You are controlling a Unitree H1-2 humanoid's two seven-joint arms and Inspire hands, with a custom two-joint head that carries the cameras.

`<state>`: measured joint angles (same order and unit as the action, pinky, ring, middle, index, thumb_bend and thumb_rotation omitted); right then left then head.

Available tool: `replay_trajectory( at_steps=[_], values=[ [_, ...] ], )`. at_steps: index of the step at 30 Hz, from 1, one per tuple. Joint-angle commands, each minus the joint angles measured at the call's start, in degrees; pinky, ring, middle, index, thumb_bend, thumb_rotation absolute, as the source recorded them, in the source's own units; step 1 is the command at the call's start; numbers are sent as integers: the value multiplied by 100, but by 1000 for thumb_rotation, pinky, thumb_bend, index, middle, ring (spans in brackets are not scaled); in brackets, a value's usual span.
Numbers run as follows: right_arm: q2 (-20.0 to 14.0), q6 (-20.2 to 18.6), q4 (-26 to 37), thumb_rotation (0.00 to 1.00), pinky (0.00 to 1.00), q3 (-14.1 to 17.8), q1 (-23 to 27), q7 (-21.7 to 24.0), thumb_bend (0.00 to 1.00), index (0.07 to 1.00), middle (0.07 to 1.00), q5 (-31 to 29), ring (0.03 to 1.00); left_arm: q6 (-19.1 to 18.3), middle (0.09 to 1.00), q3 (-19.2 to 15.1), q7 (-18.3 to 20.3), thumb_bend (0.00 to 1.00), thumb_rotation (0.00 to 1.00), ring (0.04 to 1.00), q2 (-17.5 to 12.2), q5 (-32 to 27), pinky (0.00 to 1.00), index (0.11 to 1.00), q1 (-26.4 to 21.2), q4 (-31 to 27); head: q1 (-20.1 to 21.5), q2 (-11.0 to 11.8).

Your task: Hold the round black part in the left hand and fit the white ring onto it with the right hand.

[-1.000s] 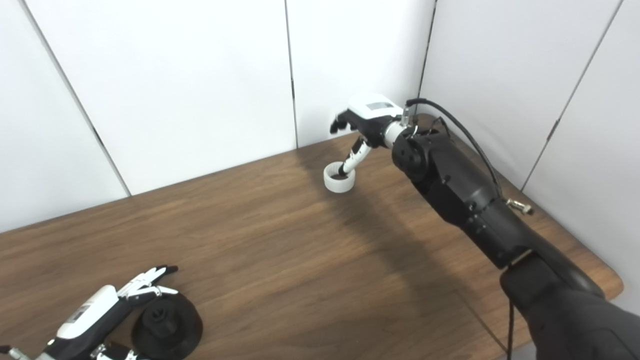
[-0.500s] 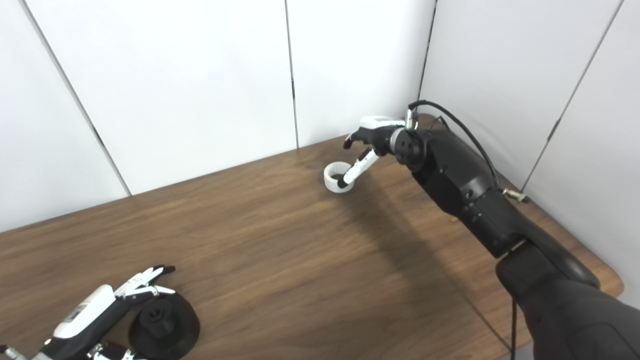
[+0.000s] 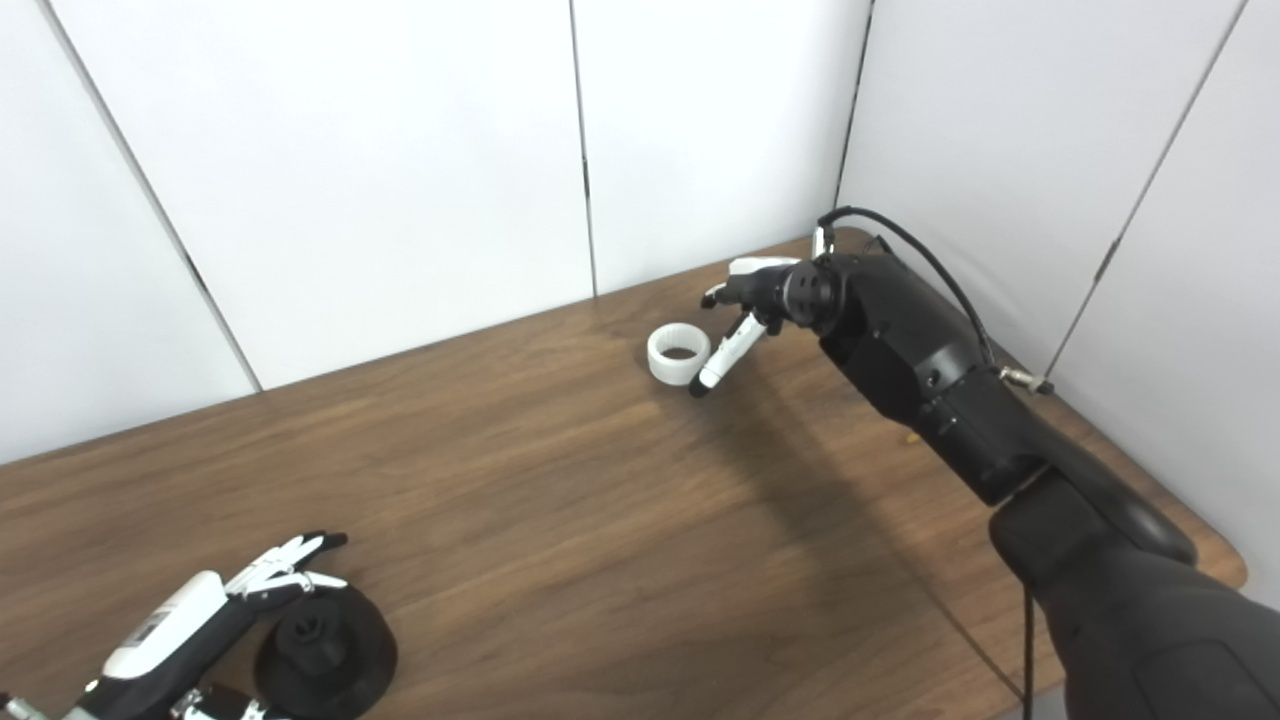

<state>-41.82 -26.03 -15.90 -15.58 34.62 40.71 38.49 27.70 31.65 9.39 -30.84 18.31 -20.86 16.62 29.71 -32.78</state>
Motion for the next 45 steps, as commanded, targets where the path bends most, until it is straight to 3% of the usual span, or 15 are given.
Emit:
replay_trajectory(
  at_steps=[1, 8, 12, 18, 24, 34, 45],
  values=[
    [-125, -11, 94, 413, 799, 19, 329, -103, 1000, 973, 1000, 10, 958, -78, 974, -36, 137, 522, 66, 1000, -214, 198, 1000, 485, 27, -59, 7, -4],
    [-34, 121, 121, 359, 752, -56, 183, -433, 1000, 935, 999, 56, 926, -78, 973, -60, 139, 523, 64, 1000, -205, 190, 1000, 485, 66, -96, -54, -47],
    [135, 199, 61, 290, 809, 46, 35, -844, 1000, 893, 972, -27, 925, -80, 972, -11, 83, 522, 66, 1000, -183, 257, 1000, 485, 57, -52, -112, -54],
    [289, 347, -48, 300, 852, -18, -75, -1222, 958, 886, 956, -26, 926, -80, 972, 39, 32, 522, 66, 1000, -202, 251, 1000, 485, 72, -53, -136, -79],
    [436, 463, -161, 301, 809, -25, -157, -1666, 928, 864, 935, -32, 894, -79, 975, 49, 40, 522, 67, 1000, -214, 282, 1000, 486, 73, -80, -187, -115],
    [638, 577, -324, 243, 806, 55, -195, -2176, 894, 810, 909, -160, 884, -96, 976, -237, 410, 523, 64, 1000, -120, 312, 1000, 486, 189, -242, -201, -163],
    [778, 655, -355, 240, 795, 100, -240, -2536, 866, 766, 882, -235, 869, -87, 976, -353, 492, 523, 67, 1000, -76, 342, 1000, 486, 253, -297, -243, -207]
  ],
)
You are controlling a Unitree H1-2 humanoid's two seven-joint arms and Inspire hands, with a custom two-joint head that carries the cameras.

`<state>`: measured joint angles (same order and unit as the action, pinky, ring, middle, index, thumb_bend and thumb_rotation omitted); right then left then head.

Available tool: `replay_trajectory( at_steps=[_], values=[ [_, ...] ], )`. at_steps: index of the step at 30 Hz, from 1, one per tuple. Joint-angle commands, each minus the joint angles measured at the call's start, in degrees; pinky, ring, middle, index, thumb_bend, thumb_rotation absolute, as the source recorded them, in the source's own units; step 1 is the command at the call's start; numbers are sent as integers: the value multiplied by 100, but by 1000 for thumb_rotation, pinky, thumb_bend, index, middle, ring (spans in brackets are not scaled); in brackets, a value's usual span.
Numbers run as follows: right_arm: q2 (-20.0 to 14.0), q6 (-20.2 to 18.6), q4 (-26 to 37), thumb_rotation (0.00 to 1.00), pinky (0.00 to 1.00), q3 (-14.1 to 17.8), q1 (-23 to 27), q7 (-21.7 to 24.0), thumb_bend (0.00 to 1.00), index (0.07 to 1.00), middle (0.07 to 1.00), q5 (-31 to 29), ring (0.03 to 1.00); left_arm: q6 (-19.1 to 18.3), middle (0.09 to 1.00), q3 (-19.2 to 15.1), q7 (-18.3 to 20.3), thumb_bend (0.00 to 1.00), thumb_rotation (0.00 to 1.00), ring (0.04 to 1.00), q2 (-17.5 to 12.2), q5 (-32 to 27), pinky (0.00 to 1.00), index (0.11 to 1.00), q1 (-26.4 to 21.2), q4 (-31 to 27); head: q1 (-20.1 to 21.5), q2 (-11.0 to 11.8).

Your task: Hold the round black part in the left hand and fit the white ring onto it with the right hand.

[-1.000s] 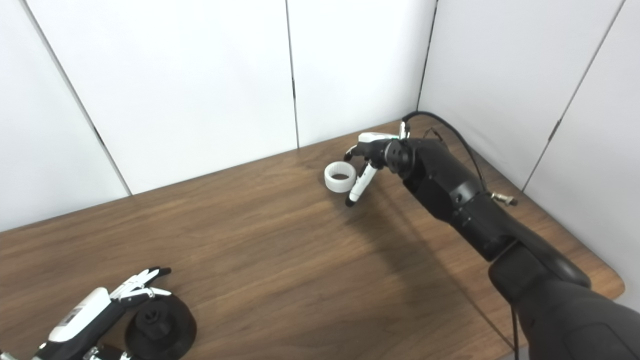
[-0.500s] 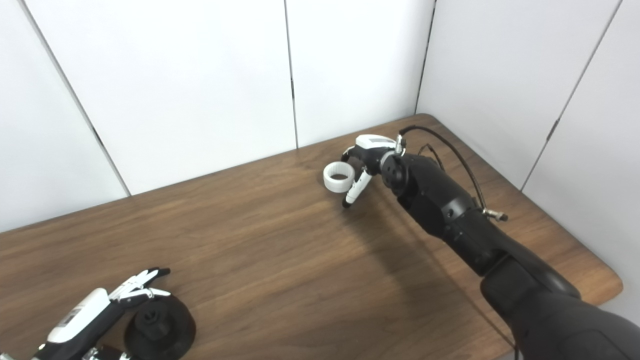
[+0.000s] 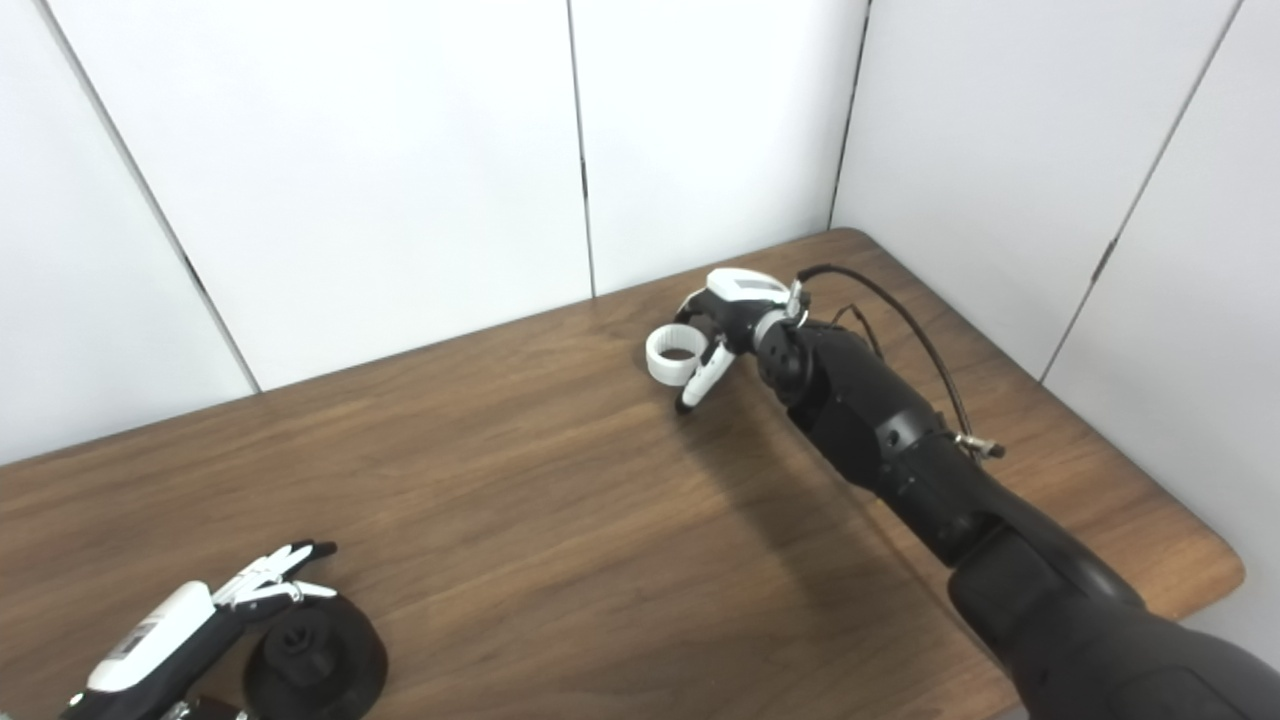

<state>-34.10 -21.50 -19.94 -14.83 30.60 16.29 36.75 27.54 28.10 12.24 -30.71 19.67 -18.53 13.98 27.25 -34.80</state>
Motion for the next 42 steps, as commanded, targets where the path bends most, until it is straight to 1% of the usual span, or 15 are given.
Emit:
replay_trajectory(
  at_steps=[1, 6, 11, 17, 22, 34, 42],
  values=[
    [13, 213, 53, 239, 795, 21, 158, -117, 861, 759, 880, -60, 870, -75, 976, -24, 236, 523, 66, 1000, -79, 216, 1000, 486, 27, -38, 3, -5],
    [73, 211, 50, 228, 798, 38, 162, -178, 849, 741, 869, -117, 868, -66, 972, -44, 219, 523, 66, 1000, -51, 204, 1000, 485, 38, -2, -21, -34],
    [128, 173, 13, 224, 807, 35, 182, -209, 849, 742, 872, -139, 870, -67, 972, -56, 233, 523, 66, 1000, -39, 247, 1000, 485, 38, -15, -31, -42],
    [153, 187, -53, 197, 801, 11, 206, -296, 827, 726, 862, -115, 862, -67, 971, -73, 254, 523, 66, 1000, -18, 286, 1000, 485, 50, -31, -39, -54],
    [115, 182, -43, 193, 806, -5, 226, -267, 825, 720, 863, -135, 867, -68, 974, -111, 310, 523, 66, 1000, -12, 265, 1000, 485, 58, -38, -48, -75],
    [-77, 143, -1, 181, 763, -92, 275, -197, 825, 713, 860, -23, 855, -68, 972, -120, 325, 523, 66, 1000, -29, 230, 1000, 485, 84, -60, -47, -86],
    [-175, 136, 16, 161, 780, -78, 264, -166, 821, 701, 858, -13, 853, -69, 977, -141, 390, 523, 66, 1000, -48, 215, 1000, 486, 106, -105, -81, -119]
  ],
)
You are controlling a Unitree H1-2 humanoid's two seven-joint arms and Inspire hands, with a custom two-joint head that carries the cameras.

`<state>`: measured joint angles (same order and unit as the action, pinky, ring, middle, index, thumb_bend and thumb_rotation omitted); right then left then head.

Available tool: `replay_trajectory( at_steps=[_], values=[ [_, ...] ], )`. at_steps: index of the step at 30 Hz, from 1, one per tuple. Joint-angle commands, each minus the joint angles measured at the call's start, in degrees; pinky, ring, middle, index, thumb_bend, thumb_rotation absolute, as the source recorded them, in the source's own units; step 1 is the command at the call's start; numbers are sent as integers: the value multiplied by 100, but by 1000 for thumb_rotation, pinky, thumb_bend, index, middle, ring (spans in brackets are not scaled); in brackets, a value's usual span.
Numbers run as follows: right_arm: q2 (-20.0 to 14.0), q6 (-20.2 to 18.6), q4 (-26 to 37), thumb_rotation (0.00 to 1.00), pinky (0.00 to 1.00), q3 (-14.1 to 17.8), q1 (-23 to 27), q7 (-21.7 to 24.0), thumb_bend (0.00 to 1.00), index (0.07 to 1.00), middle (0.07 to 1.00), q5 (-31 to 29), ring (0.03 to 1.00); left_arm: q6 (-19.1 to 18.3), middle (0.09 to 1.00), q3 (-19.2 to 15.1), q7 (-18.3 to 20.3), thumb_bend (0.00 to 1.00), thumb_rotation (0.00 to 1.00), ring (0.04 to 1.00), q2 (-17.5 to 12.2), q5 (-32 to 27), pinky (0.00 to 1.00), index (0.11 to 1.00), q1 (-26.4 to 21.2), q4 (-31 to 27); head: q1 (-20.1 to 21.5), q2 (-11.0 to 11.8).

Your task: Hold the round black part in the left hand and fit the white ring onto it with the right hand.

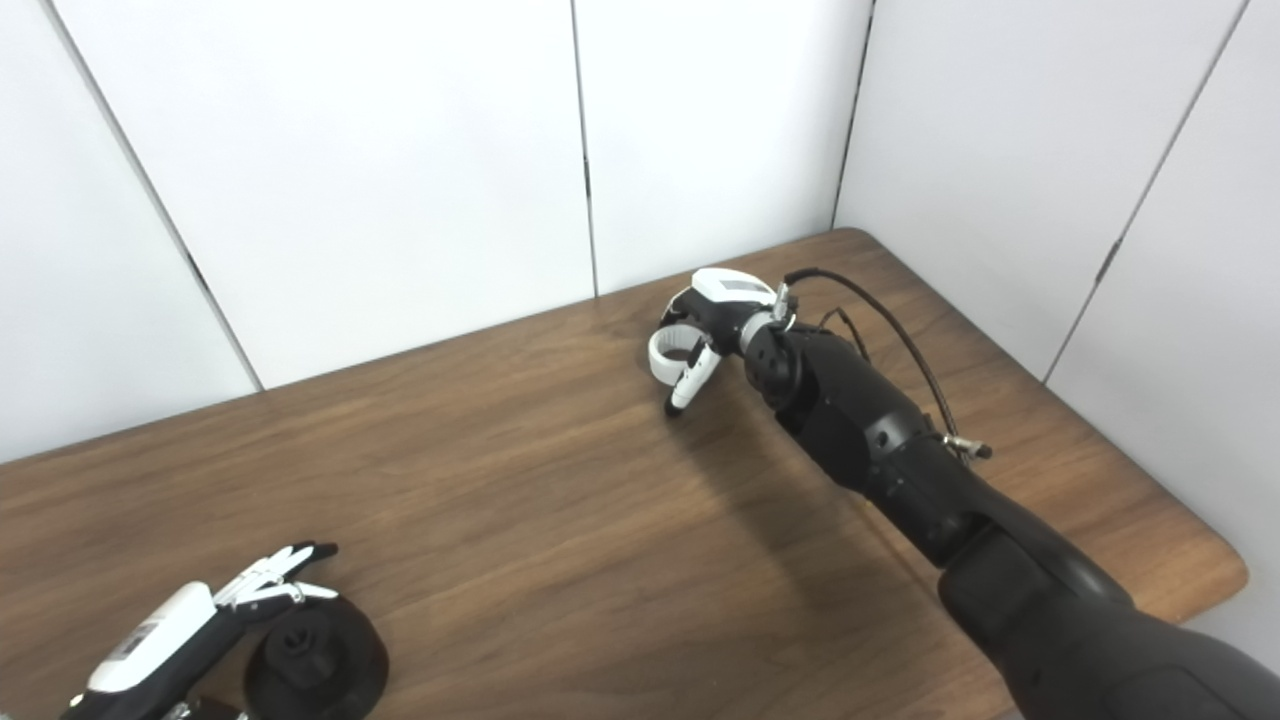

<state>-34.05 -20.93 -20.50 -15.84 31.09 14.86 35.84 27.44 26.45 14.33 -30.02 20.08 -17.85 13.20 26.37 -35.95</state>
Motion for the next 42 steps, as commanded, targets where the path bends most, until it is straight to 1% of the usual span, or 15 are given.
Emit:
replay_trajectory(
  at_steps=[1, 12, 19, 25, 29, 32, 36, 40, 42],
  values=[
    [-189, 81, 68, 165, 776, 18, 216, -19, 819, 700, 858, 86, 851, -57, 976, 26, 168, 523, 66, 1000, -120, 180, 1000, 485, 41, -27, 7, -4],
    [-225, 71, 94, 141, 775, 20, 167, -14, 814, 695, 851, 104, 851, -66, 976, -43, 249, 523, 66, 1000, -116, 176, 1000, 486, 91, -88, 2, -48],
    [-223, 49, 135, 134, 767, 18, 138, -26, 810, 686, 840, 128, 836, -68, 977, -135, 372, 523, 66, 1000, -82, 166, 1000, 486, 133, -116, -4, -58],
    [-224, 76, 131, 94, 760, 37, 111, -32, 796, 684, 828, 95, 821, -64, 976, -138, 393, 523, 66, 1000, -91, 163, 1000, 485, 132, -134, -10, -73],
    [-209, 197, 97, 54, 668, 91, 79, -123, 804, 678, 810, 41, 778, -58, 973, -143, 366, 523, 67, 1000, -96, 179, 1000, 486, 143, -136, -6, -80],
    [-211, 203, 96, 48, 634, 89, 71, -122, 802, 677, 800, 58, 750, -62, 973, -151, 396, 523, 67, 1000, -99, 182, 1000, 485, 145, -152, -8, -89],
    [-218, 163, 109, 48, 657, 70, 74, -106, 804, 683, 804, 85, 765, -57, 974, -146, 381, 523, 67, 1000, -105, 168, 1000, 486, 146, -149, -4, -89],
    [-238, 99, 94, 72, 736, 42, 92, -52, 811, 689, 820, 111, 811, -62, 976, -155, 390, 523, 67, 1000, -101, 176, 1000, 485, 152, -161, -4, -89],
    [-254, 79, 86, 81, 759, 34, 94, -37, 819, 692, 824, 118, 823, -67, 978, -167, 422, 523, 67, 1000, -103, 186, 1000, 486, 153, -173, -4, -89]
  ],
)
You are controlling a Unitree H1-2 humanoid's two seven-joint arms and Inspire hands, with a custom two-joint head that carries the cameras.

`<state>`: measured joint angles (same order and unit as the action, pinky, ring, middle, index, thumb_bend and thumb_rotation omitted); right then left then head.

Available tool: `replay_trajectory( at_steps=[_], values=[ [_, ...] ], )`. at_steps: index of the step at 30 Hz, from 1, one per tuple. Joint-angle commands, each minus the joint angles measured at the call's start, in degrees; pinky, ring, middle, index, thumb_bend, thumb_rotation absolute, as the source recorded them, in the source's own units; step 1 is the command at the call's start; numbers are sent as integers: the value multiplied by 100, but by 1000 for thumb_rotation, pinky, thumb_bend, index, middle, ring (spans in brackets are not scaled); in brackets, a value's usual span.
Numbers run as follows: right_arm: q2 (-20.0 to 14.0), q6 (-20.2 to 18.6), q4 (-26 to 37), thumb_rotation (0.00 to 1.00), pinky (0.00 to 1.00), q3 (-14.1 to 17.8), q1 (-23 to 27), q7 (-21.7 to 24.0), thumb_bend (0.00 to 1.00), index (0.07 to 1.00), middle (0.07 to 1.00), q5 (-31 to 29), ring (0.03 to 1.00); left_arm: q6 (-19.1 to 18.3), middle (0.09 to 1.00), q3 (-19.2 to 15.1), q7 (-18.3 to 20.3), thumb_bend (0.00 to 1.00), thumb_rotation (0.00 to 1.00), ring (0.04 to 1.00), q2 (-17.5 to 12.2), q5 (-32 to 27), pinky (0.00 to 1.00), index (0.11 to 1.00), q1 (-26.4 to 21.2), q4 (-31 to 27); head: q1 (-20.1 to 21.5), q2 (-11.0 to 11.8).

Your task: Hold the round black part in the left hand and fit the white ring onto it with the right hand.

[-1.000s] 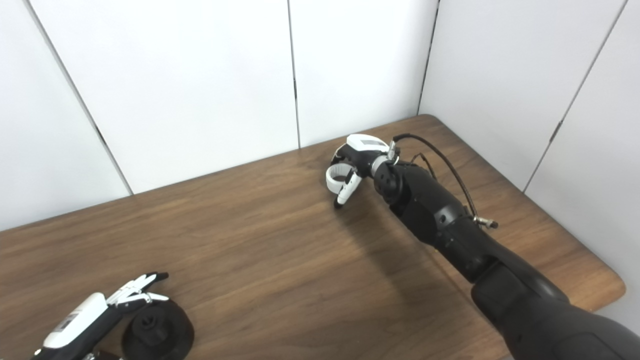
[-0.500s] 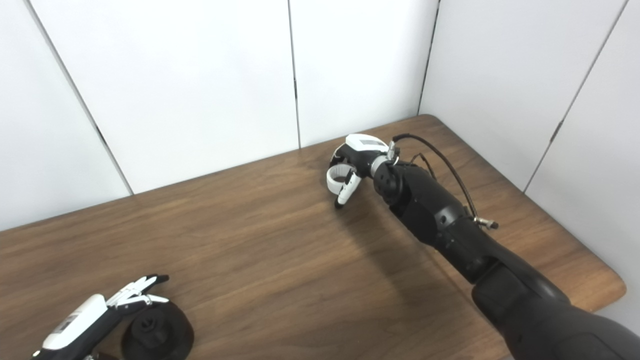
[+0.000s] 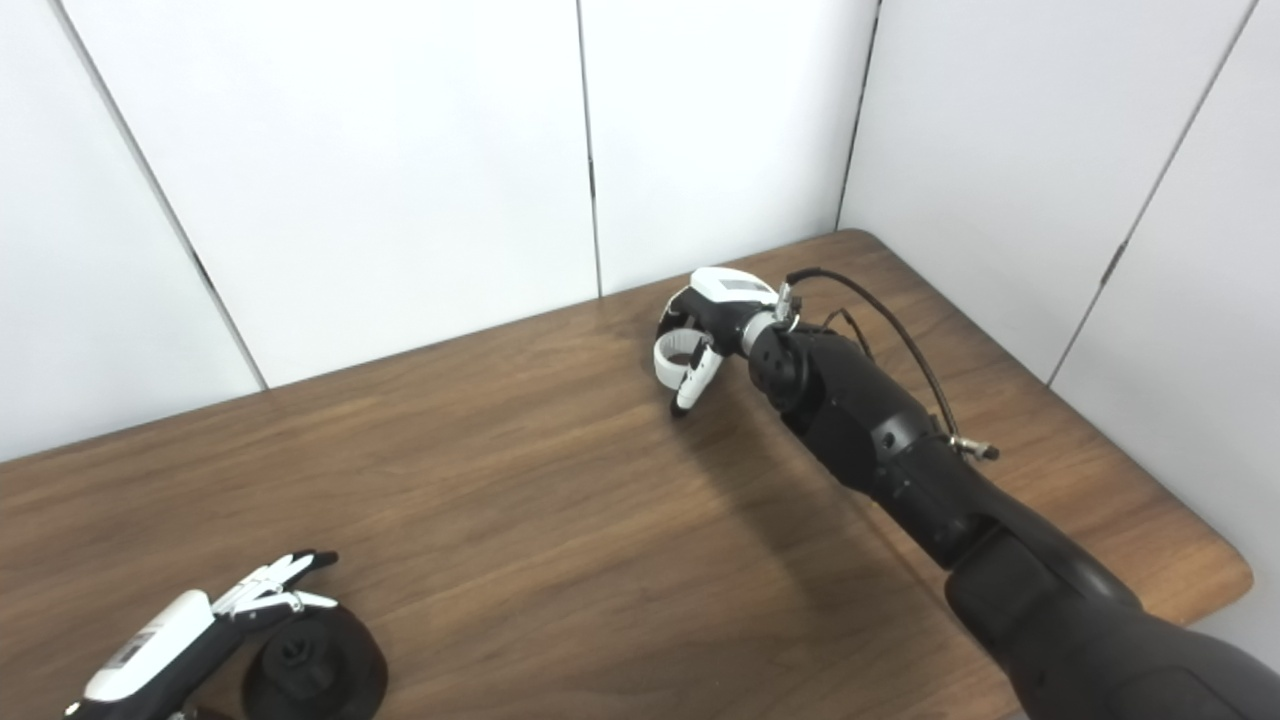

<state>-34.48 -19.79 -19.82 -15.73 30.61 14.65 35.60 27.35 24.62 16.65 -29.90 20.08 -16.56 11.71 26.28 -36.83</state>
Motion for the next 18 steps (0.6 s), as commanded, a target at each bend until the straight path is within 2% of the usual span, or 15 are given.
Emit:
replay_trajectory(
  at_steps=[1, 18],
  values=[
    [-216, -40, 19, 82, 760, 23, 141, -13, 819, 692, 825, 143, 823, -60, 979, 7, 208, 523, 67, 1000, -115, 191, 1000, 486, 25, -30, 5, -1],
    [-332, -222, 66, 70, 765, 88, 101, 77, 813, 721, 840, 128, 836, -63, 978, -80, 322, 523, 66, 1000, -104, 114, 1000, 485, 33, -59, 0, -43]
  ],
)
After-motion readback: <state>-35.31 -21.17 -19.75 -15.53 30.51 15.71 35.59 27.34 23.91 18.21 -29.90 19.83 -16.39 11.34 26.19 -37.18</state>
